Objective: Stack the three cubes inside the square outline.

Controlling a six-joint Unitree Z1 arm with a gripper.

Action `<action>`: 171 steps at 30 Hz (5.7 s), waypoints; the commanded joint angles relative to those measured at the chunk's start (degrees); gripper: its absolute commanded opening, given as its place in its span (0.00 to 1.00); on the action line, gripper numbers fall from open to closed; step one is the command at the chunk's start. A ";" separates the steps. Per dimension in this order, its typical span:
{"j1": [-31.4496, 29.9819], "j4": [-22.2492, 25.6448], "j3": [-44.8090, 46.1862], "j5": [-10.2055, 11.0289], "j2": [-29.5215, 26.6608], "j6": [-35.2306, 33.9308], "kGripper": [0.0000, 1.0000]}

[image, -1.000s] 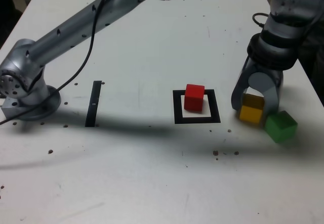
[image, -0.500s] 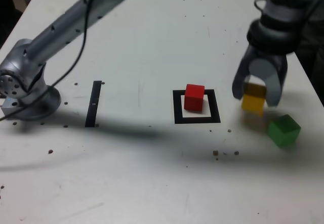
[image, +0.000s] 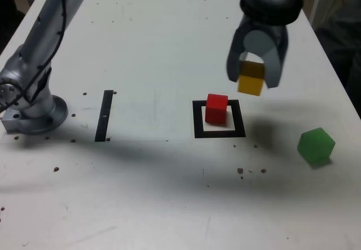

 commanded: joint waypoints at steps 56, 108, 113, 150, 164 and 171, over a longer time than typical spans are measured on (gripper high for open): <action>2.92 -14.10 24.99 -2.37 -7.87 -4.75 0.23; 3.89 -13.75 24.67 -1.36 -8.30 -3.66 0.99; 3.89 -13.19 24.29 -1.75 -8.59 -3.66 0.99; -6.73 0.89 -15.78 0.34 -2.79 -4.34 0.96; -7.98 0.89 -23.47 -1.64 11.24 -1.63 0.96; -7.89 0.89 -24.20 -2.02 16.11 -1.97 0.96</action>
